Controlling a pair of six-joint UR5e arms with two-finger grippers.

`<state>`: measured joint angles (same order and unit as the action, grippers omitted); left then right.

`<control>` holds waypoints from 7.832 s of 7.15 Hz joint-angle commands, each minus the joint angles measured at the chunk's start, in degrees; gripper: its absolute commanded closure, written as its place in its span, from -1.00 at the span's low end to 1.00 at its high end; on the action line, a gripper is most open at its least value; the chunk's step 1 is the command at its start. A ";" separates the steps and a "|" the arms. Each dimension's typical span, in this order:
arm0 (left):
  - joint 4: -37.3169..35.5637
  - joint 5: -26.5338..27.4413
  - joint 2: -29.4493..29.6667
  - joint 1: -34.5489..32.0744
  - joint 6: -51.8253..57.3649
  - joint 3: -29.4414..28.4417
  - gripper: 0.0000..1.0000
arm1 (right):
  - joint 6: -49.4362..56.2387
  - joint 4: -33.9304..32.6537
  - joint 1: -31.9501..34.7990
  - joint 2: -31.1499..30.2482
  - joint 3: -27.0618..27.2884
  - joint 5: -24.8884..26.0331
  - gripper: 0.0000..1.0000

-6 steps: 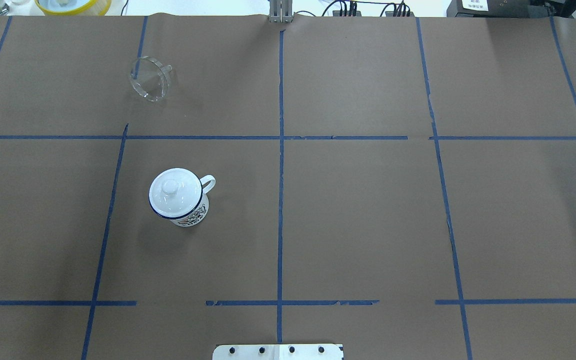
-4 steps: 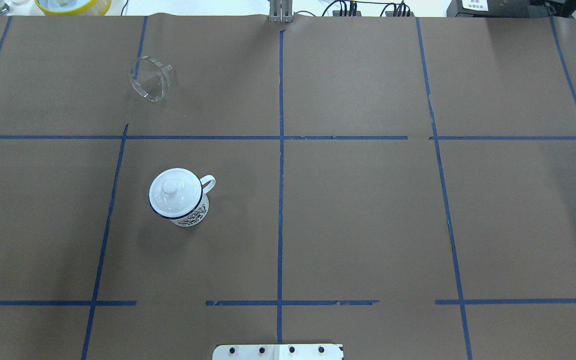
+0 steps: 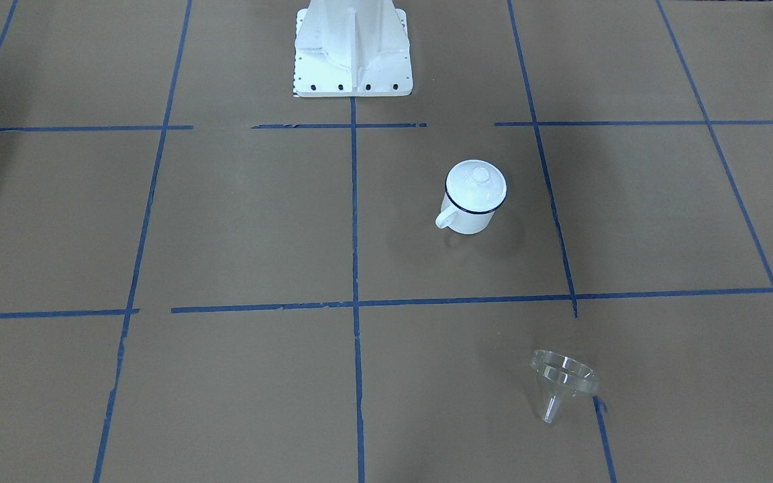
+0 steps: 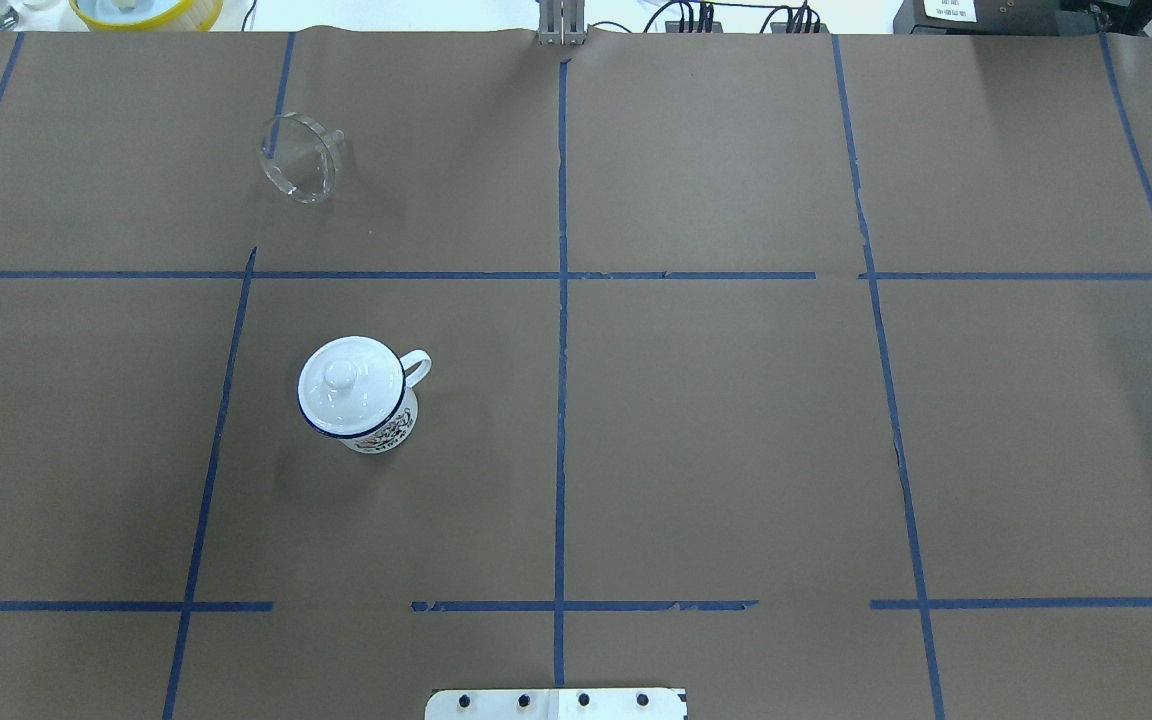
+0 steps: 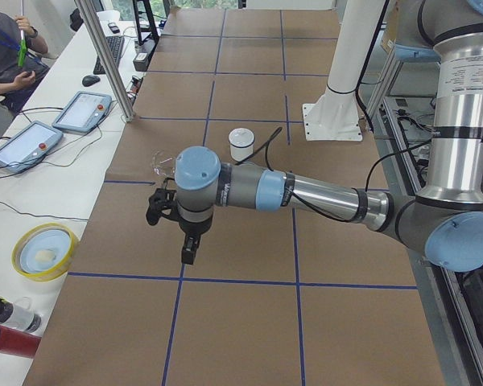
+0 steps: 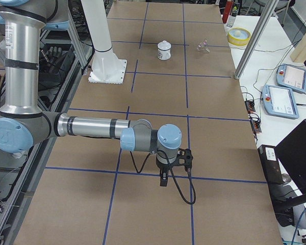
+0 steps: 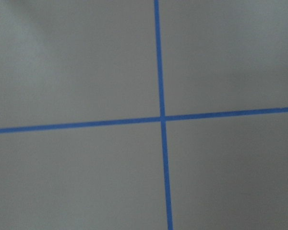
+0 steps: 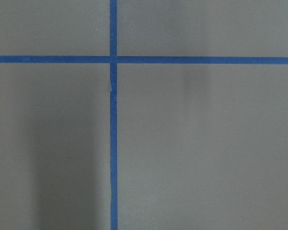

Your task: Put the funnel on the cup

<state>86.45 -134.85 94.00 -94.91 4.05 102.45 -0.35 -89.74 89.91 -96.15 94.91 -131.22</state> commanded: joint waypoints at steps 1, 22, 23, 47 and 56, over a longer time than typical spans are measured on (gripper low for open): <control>8.05 -0.15 6.52 1.04 -3.05 -0.66 -1.00 | 0.00 0.00 0.00 0.00 0.01 0.00 -1.00; -1.20 25.52 22.45 59.58 -79.72 9.17 -0.74 | 0.00 0.00 0.00 0.00 0.01 0.00 -1.00; -1.29 25.52 22.45 59.58 -79.72 9.43 -0.74 | 0.00 0.00 0.00 0.00 0.01 0.00 -1.00; 26.40 22.53 -3.65 65.29 -74.80 11.72 1.00 | 0.00 0.00 0.00 0.00 -0.08 0.00 -1.00; 27.88 25.50 5.54 46.42 -97.30 12.62 -1.00 | 0.00 0.00 0.00 0.00 -0.08 0.00 -1.00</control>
<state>113.31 -110.66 95.81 -45.46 -84.61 116.41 -0.35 -89.74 89.91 -96.15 94.83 -131.22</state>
